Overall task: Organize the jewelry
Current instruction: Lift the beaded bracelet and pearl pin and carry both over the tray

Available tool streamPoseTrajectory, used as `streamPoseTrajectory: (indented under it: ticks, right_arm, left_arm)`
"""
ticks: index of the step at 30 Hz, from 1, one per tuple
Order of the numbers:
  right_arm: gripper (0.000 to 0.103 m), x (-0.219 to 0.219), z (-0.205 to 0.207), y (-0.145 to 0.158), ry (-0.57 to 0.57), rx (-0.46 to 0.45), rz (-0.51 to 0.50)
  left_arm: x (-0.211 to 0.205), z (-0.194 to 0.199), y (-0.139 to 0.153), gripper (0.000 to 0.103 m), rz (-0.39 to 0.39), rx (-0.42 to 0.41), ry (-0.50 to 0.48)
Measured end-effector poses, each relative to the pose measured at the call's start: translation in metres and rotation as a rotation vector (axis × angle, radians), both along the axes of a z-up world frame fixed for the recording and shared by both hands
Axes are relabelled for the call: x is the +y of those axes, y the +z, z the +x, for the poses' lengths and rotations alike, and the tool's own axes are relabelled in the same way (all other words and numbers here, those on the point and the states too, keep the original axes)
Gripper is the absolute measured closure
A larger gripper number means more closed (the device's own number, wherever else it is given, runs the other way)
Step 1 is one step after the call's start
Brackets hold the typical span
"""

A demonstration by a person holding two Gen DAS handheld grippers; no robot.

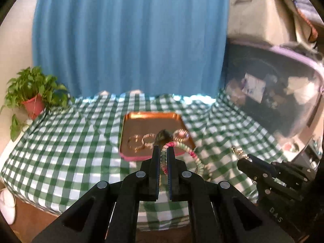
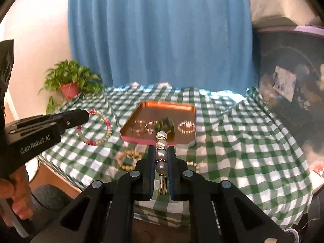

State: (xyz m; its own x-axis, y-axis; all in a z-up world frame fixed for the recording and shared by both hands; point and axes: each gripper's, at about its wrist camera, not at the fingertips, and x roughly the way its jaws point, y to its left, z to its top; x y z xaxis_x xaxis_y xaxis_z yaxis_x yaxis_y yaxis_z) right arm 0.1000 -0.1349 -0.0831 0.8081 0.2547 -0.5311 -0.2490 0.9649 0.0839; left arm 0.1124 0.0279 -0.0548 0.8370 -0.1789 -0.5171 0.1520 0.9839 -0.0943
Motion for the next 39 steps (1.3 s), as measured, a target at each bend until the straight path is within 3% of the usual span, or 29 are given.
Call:
streamPoseTrajectory:
  ticks: [4, 9, 21, 30, 34, 39]
  right_arm:
    - [0.093, -0.009, -0.013, 0.02, -0.008, -0.045, 0.021]
    - [0.093, -0.02, -0.026, 0.039, -0.036, -0.078, 0.035]
    - [0.093, -0.021, 0.008, 0.003, -0.032, -0.016, 0.045]
    - [0.093, -0.009, 0.05, -0.031, 0.003, 0.028, 0.013]
    - [0.093, -0.007, 0.091, -0.039, -0.001, 0.065, 0.035]
    - [0.093, -0.002, 0.159, -0.035, 0.002, 0.076, 0.025]
  left_arm:
    - [0.006, -0.022, 0.021, 0.097, -0.024, -0.085, 0.011]
    - [0.017, -0.03, 0.024, 0.097, -0.041, -0.095, 0.025]
    - [0.011, 0.007, -0.038, 0.097, -0.012, 0.015, -0.01]
    - [0.019, 0.07, -0.077, 0.097, -0.02, 0.104, 0.001]
    - [0.024, 0.117, -0.079, 0.097, 0.031, 0.083, 0.005]
    - [0.032, 0.188, -0.081, 0.097, -0.004, 0.12, 0.026]
